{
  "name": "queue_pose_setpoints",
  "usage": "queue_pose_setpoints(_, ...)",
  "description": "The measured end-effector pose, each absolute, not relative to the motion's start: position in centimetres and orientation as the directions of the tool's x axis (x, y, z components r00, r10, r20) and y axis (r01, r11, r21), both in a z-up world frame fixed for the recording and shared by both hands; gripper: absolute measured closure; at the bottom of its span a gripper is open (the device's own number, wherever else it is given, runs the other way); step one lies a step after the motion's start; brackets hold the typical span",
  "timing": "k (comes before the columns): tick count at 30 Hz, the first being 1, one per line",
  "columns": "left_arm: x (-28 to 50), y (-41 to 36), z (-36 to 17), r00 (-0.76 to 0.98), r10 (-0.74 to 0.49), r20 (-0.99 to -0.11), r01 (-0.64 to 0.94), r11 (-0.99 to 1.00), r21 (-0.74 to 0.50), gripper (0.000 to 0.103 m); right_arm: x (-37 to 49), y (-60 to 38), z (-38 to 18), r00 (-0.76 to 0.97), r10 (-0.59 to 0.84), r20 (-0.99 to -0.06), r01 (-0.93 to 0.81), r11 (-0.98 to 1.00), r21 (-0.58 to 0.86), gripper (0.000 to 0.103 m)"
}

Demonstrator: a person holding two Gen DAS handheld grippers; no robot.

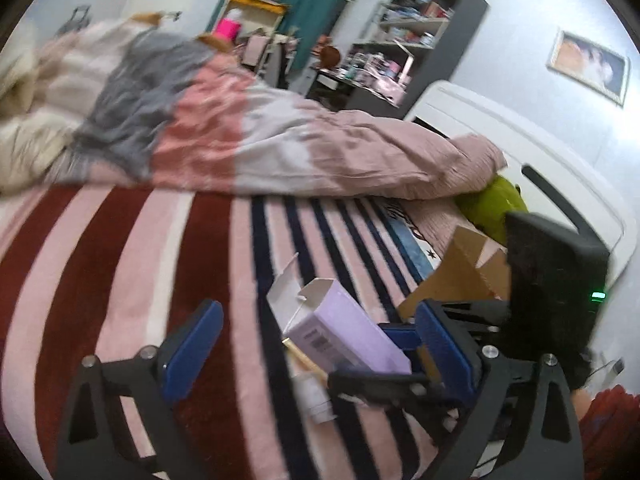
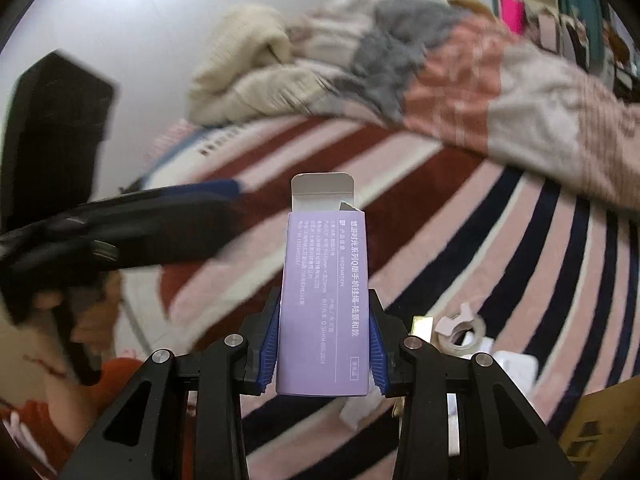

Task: Organize rigid objects
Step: 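Carry the lavender box into the cardboard box and open the right gripper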

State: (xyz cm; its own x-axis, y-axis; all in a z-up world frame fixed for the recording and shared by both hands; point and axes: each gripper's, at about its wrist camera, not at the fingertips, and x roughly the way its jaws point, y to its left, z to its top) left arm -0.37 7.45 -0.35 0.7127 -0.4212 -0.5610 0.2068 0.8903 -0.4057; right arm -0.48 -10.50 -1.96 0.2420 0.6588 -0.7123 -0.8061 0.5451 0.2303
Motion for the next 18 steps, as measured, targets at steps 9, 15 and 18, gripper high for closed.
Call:
queue_pose_setpoints(9,3.2,-5.1,5.0,0.628,-0.537,-0.564,0.400,0.844,-0.358,0.053,-1.3,-21.7,4.4,0.386,0.700,-0.601,-0.762,0.609,0.220,0.070)
queue_pose_setpoints(15,6.0,-14.5,5.7,0.524,-0.584,-0.620,0.500,0.800,-0.332,0.060,-0.1,-30.8,5.4,0.449,0.669,-0.593,-0.689,0.682,0.248,0.070)
queue_pose_setpoints(18,7.6,-18.0,4.6,0.453,-0.589,-0.669,0.513,0.786,-0.344,0.060,0.7,-34.2,4.5,0.444,0.646,-0.621,-0.655,0.707,0.267,0.070)
